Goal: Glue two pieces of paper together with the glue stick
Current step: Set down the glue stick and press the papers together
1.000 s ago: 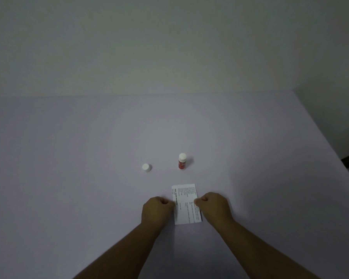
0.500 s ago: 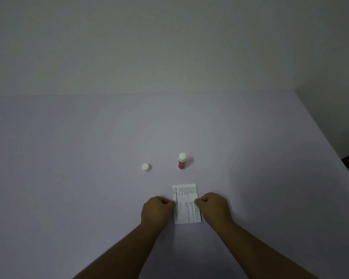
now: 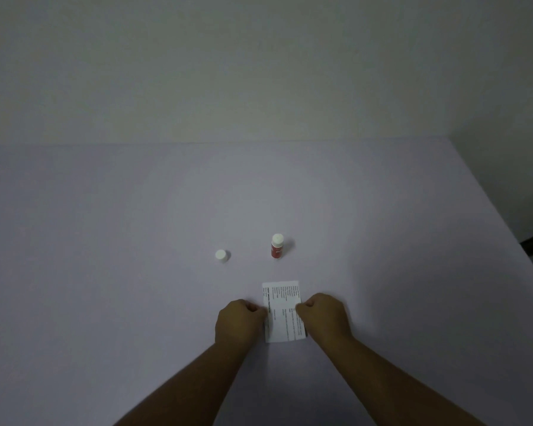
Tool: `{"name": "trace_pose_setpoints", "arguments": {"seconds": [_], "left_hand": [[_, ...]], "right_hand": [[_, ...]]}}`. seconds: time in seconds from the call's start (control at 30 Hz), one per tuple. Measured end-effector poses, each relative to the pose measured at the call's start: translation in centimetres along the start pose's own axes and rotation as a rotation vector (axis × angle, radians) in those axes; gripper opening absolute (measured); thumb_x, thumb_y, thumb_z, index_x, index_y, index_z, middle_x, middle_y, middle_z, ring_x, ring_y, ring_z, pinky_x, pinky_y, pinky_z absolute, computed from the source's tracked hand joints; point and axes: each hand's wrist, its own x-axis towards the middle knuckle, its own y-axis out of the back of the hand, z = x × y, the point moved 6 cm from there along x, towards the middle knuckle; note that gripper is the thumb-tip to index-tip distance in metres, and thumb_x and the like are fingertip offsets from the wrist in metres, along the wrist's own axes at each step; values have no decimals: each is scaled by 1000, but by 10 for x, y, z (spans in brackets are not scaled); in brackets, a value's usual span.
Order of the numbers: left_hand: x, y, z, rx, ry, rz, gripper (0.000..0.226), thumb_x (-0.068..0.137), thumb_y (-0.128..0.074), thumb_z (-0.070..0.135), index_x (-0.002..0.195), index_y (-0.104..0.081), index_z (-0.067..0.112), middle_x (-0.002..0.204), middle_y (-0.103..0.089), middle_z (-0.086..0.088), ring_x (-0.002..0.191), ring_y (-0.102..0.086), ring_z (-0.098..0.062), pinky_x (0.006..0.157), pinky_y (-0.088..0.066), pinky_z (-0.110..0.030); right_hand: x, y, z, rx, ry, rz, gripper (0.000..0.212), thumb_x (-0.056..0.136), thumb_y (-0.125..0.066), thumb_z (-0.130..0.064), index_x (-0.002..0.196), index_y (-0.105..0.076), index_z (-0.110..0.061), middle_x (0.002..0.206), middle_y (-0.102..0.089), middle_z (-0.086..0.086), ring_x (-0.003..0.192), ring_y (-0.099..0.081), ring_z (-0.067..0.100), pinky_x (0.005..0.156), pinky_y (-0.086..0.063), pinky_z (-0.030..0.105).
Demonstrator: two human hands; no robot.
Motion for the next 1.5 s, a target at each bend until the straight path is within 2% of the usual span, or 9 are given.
{"name": "trace_pose_setpoints", "arguments": {"seconds": [0.57,0.73,0.87,1.03,1.17,1.27,1.37,1.43,1.5], "left_hand": [[-2,-2,2,-21,-18,-8,17,85,-61,34,80,-66,19,65,-58,10,58,-54,-3,47,-36,-15],[-4,3,13,-28,-119,68,8,85,-57,26,90,-55,19,97,-63,-4,80,-59,-13,62,-44,-19],[-2,0,26,217,-370,45,41,86,-55,23,125,-51,32,138,-40,0,117,-45,-25,86,-45,-29],[-3,-5,29,465,-529,-19,52,87,-51,32,138,-39,31,155,-24,9,125,-40,-24,97,-46,-36],[-2,-4,23,566,-574,-61,68,79,-48,45,143,-28,33,155,-25,14,121,-37,-19,88,-46,-35],[1,-3,20,640,-583,-77,77,76,-50,59,145,-21,37,156,-19,18,127,-31,-19,92,-38,-40],[3,-2,19,675,-569,-90,81,76,-48,67,145,-17,40,156,-16,21,136,-22,-22,100,-32,-47],[3,-3,17,683,-568,-109,83,75,-48,69,146,-16,39,157,-14,20,140,-17,-24,104,-29,-49],[4,-6,16,688,-563,-134,86,74,-50,68,146,-14,38,157,-12,19,142,-14,-26,106,-26,-50]], "right_hand": [[6,-5,3,-53,-4,-18,24,83,-55,-26,71,-65,-7,84,-74,11,67,-69,21,62,-60,32],[10,-2,6,-55,-21,-27,25,81,-60,-31,73,-64,-8,87,-74,10,70,-70,21,59,-59,29],[11,1,7,0,-6,25,27,79,-66,-28,67,-46,-15,89,-69,10,77,-67,23,66,-58,35],[9,0,6,86,70,95,22,77,-67,-19,77,-46,-20,90,-60,4,77,-64,22,58,-59,30],[9,-2,-6,-120,326,210,34,77,-64,-11,109,-56,-19,115,-58,3,107,-47,24,88,-50,39],[-5,-13,-23,-358,612,217,46,73,-68,-7,117,-59,-18,121,-63,0,107,-55,29,89,-51,39],[-24,-33,-22,-574,780,190,45,72,-72,-28,115,-63,-21,119,-66,-6,111,-61,26,87,-52,39],[-22,-40,-14,-703,765,147,46,84,-49,-41,124,-55,-19,130,-59,-5,124,-50,25,103,-39,42],[-12,-38,-14,-750,740,123,54,91,-30,-45,137,-39,-19,145,-43,-2,138,-29,27,114,-10,50]]}}
